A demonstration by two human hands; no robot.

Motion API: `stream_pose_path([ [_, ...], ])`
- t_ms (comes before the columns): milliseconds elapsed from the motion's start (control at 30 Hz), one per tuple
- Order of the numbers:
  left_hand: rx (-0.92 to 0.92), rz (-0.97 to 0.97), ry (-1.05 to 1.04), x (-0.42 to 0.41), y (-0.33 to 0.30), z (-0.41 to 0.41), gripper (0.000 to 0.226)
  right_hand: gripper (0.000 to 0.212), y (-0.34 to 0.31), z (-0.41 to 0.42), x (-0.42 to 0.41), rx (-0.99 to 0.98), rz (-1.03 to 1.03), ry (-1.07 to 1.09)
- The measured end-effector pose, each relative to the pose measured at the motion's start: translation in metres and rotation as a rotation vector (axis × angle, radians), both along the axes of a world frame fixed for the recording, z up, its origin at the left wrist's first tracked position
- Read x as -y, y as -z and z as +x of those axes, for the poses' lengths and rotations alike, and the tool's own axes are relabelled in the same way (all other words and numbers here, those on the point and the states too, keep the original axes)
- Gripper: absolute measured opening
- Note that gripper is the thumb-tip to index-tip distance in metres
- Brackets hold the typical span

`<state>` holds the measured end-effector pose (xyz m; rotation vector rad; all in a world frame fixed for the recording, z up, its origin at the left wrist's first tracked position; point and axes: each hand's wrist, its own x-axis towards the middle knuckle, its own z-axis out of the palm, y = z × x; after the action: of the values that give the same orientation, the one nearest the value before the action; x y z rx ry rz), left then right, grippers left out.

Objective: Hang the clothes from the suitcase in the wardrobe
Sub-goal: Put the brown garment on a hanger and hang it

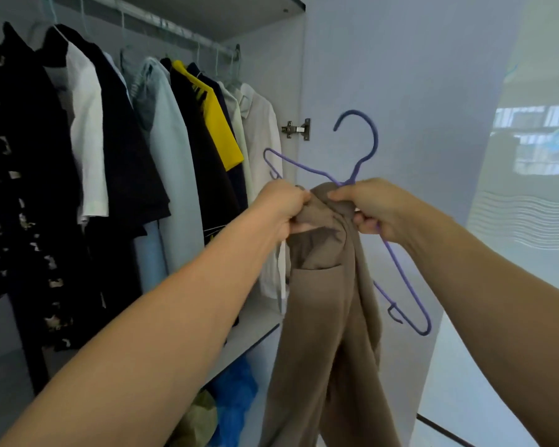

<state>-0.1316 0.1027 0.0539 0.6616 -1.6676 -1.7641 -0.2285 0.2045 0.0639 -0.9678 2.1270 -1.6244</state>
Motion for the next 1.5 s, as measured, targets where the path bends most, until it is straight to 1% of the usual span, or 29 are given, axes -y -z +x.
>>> stream_pose_path([
  [33,-0.032,0.010,-0.010,0.001,0.000,-0.002,0.016,0.012,-0.002,0.007,0.003,-0.021,-0.007,-0.038],
  [100,-0.089,0.050,-0.008,0.005,0.001,-0.002,0.015,0.033,-0.004,0.012,0.004,-0.107,0.007,-0.149],
  [133,-0.111,0.058,0.006,0.008,0.002,-0.001,0.016,0.046,-0.003,0.014,0.004,-0.199,0.055,-0.180],
  [200,-0.139,-0.001,0.041,0.012,0.005,0.003,0.017,0.063,-0.002,0.015,0.005,-0.423,0.190,-0.108],
  [233,-0.148,-0.044,0.051,0.014,0.007,0.007,0.018,0.063,-0.003,0.016,0.006,-0.479,0.222,-0.061],
  [300,-0.167,-0.120,0.072,0.020,0.009,0.016,0.019,0.052,-0.004,0.015,0.009,-0.482,0.203,-0.045],
  [367,-0.170,-0.173,0.122,0.027,0.010,0.023,0.021,0.038,0.000,0.016,0.011,-0.416,0.149,-0.044],
  [433,-0.141,-0.165,0.180,0.030,0.010,0.030,0.026,0.034,0.006,0.018,0.016,-0.338,0.070,-0.017],
  [500,-0.038,-0.146,0.227,0.026,0.009,0.035,0.029,0.033,0.013,0.021,0.024,-0.291,0.000,0.065],
  [567,0.060,-0.101,0.234,0.013,0.008,0.033,0.041,0.027,0.021,0.029,0.034,-0.317,-0.034,0.109],
  [633,-0.009,-0.025,0.144,-0.001,0.013,0.022,0.058,0.032,0.029,0.041,0.045,-0.351,-0.064,0.060],
  [667,-0.064,-0.032,0.067,-0.002,0.018,0.015,0.064,0.028,0.032,0.048,0.049,-0.301,-0.111,-0.018],
  [700,-0.128,-0.041,0.008,0.000,0.022,0.010,0.068,0.014,0.033,0.054,0.051,-0.218,-0.154,-0.098],
  [733,-0.192,-0.025,-0.010,0.007,0.025,0.007,0.068,0.011,0.033,0.057,0.050,-0.128,-0.160,-0.191],
  [767,-0.248,0.008,-0.007,0.016,0.026,0.008,0.061,0.022,0.031,0.056,0.047,-0.043,-0.151,-0.301],
  [833,-0.322,0.054,-0.056,0.037,0.025,0.013,0.036,0.032,0.025,0.049,0.036,0.081,-0.094,-0.500],
  [867,-0.311,0.031,-0.089,0.046,0.025,0.017,0.030,0.032,0.023,0.045,0.034,0.098,-0.061,-0.510],
  [900,-0.279,-0.017,-0.099,0.051,0.026,0.019,0.029,0.029,0.021,0.041,0.032,0.054,-0.050,-0.455],
  [967,-0.206,-0.134,-0.031,0.053,0.025,0.025,0.028,0.026,0.024,0.028,0.037,-0.172,-0.070,-0.202],
  [1000,-0.171,-0.178,0.043,0.054,0.026,0.027,0.029,0.035,0.025,0.024,0.039,-0.263,-0.081,-0.104],
  [1067,-0.120,-0.216,0.213,0.056,0.025,0.034,0.033,0.061,0.026,0.020,0.040,-0.411,-0.048,-0.074],
  [1133,-0.060,-0.266,0.349,0.063,0.025,0.039,0.034,0.076,0.025,0.015,0.038,-0.537,0.063,-0.145],
  [1233,0.018,-0.289,0.501,0.069,0.029,0.046,0.038,0.099,0.024,0.013,0.033,-0.548,0.307,-0.291],
  [1267,0.043,-0.300,0.539,0.071,0.031,0.048,0.039,0.096,0.025,0.014,0.033,-0.533,0.384,-0.328],
  [1300,0.053,-0.311,0.559,0.070,0.032,0.049,0.036,0.082,0.025,0.016,0.032,-0.515,0.424,-0.358],
  [1367,0.014,-0.271,0.533,0.070,0.036,0.050,0.027,0.052,0.026,0.022,0.032,-0.459,0.393,-0.365],
  [1400,-0.018,-0.234,0.492,0.071,0.038,0.050,0.021,0.044,0.028,0.024,0.033,-0.439,0.354,-0.348],
  [1467,-0.064,-0.176,0.437,0.075,0.043,0.053,0.019,0.037,0.030,0.025,0.038,-0.437,0.304,-0.289],
  [1500,-0.061,-0.166,0.426,0.078,0.048,0.055,0.029,0.036,0.032,0.024,0.039,-0.433,0.287,-0.260],
])
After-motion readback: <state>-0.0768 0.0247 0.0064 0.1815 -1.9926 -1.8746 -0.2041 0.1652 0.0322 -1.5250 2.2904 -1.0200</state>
